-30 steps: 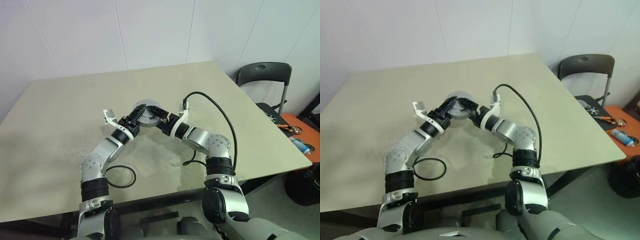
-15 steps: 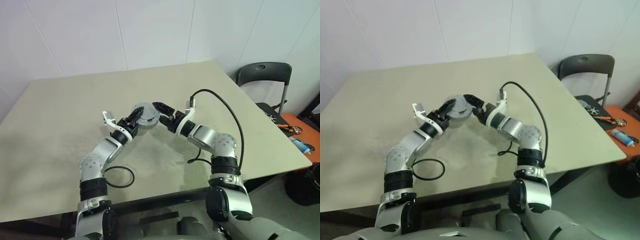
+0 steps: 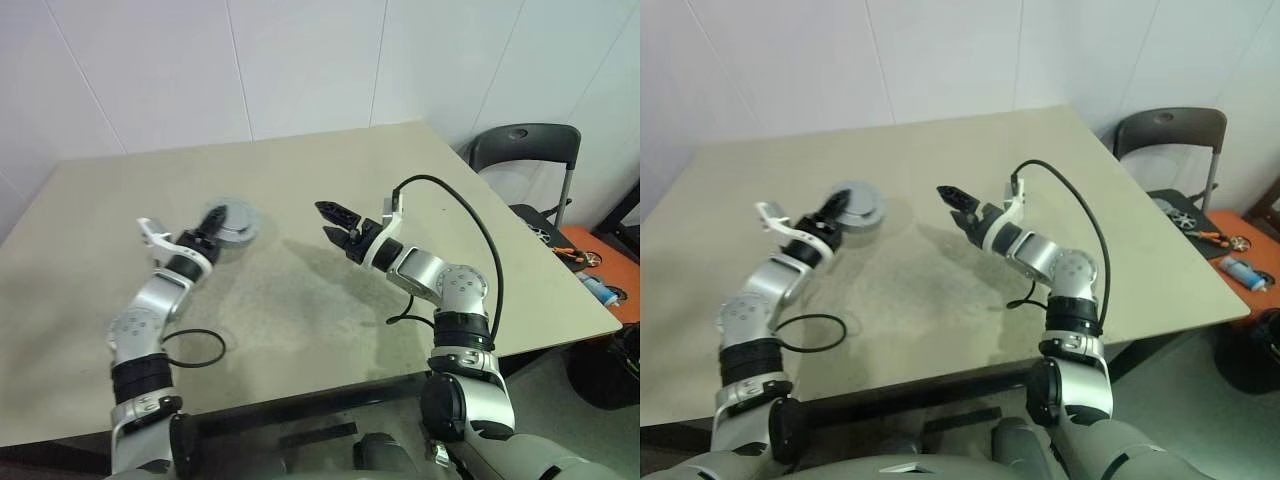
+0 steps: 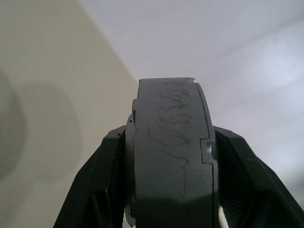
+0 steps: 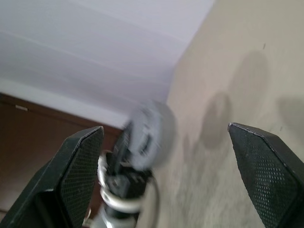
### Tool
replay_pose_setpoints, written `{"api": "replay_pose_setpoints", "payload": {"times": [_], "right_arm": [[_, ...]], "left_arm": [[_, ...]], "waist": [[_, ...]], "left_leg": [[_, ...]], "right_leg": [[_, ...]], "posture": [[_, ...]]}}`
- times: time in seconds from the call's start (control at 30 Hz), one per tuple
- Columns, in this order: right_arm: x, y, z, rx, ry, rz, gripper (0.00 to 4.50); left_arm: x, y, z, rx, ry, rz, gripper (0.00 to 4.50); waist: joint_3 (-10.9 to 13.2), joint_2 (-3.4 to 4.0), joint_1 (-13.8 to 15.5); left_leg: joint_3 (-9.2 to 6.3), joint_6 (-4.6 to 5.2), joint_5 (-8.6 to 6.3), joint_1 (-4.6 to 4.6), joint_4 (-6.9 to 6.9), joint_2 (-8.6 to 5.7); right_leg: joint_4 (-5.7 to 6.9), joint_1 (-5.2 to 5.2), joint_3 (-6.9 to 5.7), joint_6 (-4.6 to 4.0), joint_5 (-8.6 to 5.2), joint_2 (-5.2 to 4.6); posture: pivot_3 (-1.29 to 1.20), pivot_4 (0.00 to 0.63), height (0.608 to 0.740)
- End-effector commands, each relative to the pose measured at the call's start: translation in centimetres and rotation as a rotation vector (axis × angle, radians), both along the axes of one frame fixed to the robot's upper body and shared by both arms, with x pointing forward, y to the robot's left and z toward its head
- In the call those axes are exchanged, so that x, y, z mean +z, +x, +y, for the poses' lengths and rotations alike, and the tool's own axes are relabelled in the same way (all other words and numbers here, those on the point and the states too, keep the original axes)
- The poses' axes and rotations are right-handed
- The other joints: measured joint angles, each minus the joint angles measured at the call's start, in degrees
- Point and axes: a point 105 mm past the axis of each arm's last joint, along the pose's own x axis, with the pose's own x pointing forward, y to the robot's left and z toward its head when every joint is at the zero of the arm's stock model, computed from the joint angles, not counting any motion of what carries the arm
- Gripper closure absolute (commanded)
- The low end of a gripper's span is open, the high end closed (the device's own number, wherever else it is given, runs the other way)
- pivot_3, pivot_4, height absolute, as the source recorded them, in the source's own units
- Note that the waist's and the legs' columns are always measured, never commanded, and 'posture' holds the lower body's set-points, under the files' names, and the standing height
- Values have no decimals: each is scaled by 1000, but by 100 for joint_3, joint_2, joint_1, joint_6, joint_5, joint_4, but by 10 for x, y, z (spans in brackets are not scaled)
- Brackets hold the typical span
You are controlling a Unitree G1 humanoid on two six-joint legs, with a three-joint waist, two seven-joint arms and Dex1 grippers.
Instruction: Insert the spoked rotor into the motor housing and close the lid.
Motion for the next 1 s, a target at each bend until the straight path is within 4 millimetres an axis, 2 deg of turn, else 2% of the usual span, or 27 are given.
{"api": "replay_pose_setpoints", "payload": {"times": [0.03,0.2,0.3,0.4,0.5,0.67,0.87,1.0], "right_arm": [[8,2,10,24,9,-29,125],[1,0,18,45,-8,-17,125],[-3,-1,20,45,-14,-8,125],[-5,-1,18,38,-23,-7,125],[-5,0,15,21,-31,-10,125],[-4,1,11,5,-29,-12,125],[-7,-2,12,13,-21,0,125],[-4,-3,15,30,-15,-14,125]], "left_arm": [[21,-2,43,123,88,-80,2343],[3,-5,90,214,210,6,2343],[-19,-6,113,240,293,89,2343],[-40,-5,121,243,329,155,2343],[-44,-1,121,243,331,158,2343],[-67,-3,117,217,414,224,2343],[-75,-22,145,255,457,287,411],[-68,-42,170,272,468,293,411]], "waist": [[-1,-1,8],[-3,-7,15],[-4,-9,-5],[-5,-11,5],[-11,-24,27],[-11,-22,15],[-14,-27,-11],[-14,-26,-159]], "left_leg": [[0,0,0,0,0,0],[-1,0,0,0,1,-1],[-1,1,0,1,-2,-1],[-1,0,0,1,-2,0],[-7,0,0,-2,-2,-1],[-8,4,-2,6,-2,-1],[-9,21,-10,15,0,-1],[-9,20,-10,12,-6,1]], "right_leg": [[0,0,0,0,0,0],[0,2,-1,0,0,1],[0,0,-1,0,0,2],[1,-1,-2,0,0,3],[2,-1,-6,0,0,0],[11,0,-6,-3,3,-2],[22,1,-5,-4,5,-1],[24,-8,-2,-4,5,-1]], "posture": [[0,0,740],[0,0,740],[0,0,740],[0,0,740],[0,0,740],[0,0,740],[0,0,740],[0,0,740]]}}
